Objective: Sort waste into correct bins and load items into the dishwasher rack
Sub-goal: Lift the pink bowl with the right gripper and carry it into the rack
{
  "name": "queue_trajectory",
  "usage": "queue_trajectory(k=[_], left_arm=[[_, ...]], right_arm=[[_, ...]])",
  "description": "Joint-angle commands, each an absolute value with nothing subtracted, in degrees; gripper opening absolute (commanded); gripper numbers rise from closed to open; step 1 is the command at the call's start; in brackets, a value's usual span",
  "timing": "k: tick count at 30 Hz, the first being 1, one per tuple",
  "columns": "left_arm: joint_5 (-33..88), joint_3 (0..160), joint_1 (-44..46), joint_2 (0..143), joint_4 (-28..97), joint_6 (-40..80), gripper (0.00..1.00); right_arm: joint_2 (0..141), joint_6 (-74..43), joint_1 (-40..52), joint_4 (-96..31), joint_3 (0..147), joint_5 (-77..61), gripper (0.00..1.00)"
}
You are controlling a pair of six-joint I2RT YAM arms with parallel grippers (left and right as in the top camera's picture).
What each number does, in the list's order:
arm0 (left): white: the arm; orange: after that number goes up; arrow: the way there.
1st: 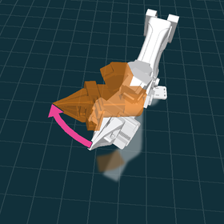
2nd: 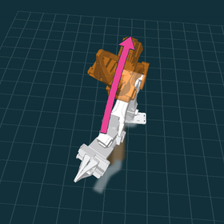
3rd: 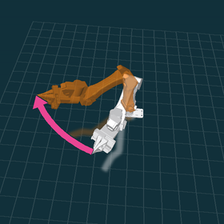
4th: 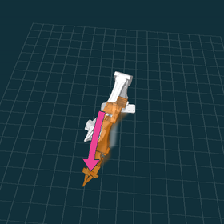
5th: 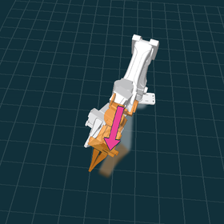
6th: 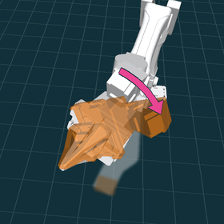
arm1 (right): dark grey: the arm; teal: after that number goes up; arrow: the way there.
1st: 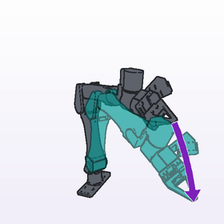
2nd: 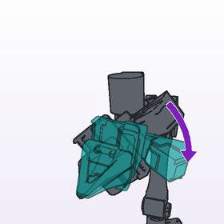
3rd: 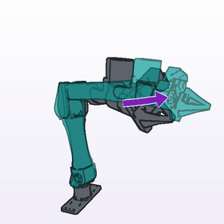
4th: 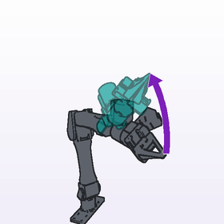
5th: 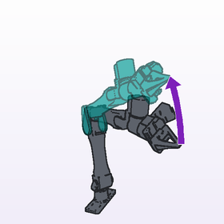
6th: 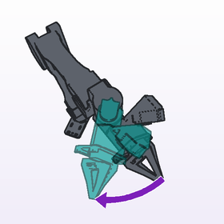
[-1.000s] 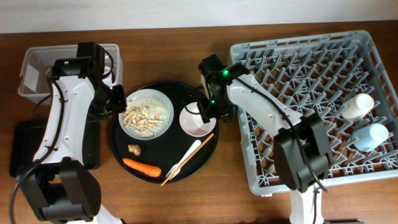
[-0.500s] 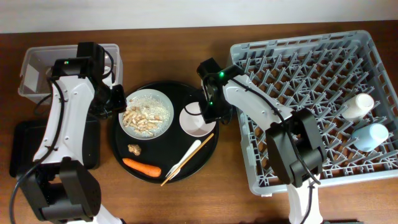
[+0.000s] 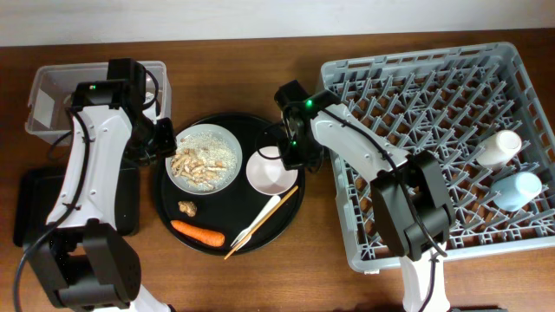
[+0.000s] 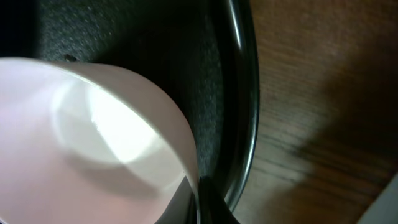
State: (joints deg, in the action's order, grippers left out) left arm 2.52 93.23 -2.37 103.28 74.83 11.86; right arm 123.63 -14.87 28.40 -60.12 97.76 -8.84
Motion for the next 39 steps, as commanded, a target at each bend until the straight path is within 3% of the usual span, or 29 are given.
queue_trajectory(k=[1,9,18,23,27,31,39], left_arm=[[2.11,93.58,-2.52,103.26,75.05,12.6,0.4],[2.11,93.58,-2.52,103.26,74.63,12.6,0.4],[2.11,93.58,-2.52,103.26,73.76,12.62,0.4],[2.11,93.58,-2.52,103.26,73.73,12.62,0.4],[2.13,93.58,-2.52,103.26,73.34,12.64,0.4],[2.13,93.58,-2.52,103.26,73.3,12.64,0.4],[2.15,93.58,-2.52,103.26,72.69,12.84,0.4]], right_arm=[[121.51,-15.07,26.3,-62.57,102.54,-8.27,0.04],[109.51,-9.41,19.94,-74.67,117.71,-5.19,0.04],[102.87,-9.58,9.32,-75.66,117.86,35.97,0.04],[106.13,-21.93,7.4,-74.3,116.18,61.67,0.04],[110.76,-24.95,6.66,-69.89,112.92,74.59,0.04],[116.86,-24.88,5.82,-67.46,112.31,80.29,0.04],[129.19,-22.81,5.5,-66.81,112.25,79.02,0.04]])
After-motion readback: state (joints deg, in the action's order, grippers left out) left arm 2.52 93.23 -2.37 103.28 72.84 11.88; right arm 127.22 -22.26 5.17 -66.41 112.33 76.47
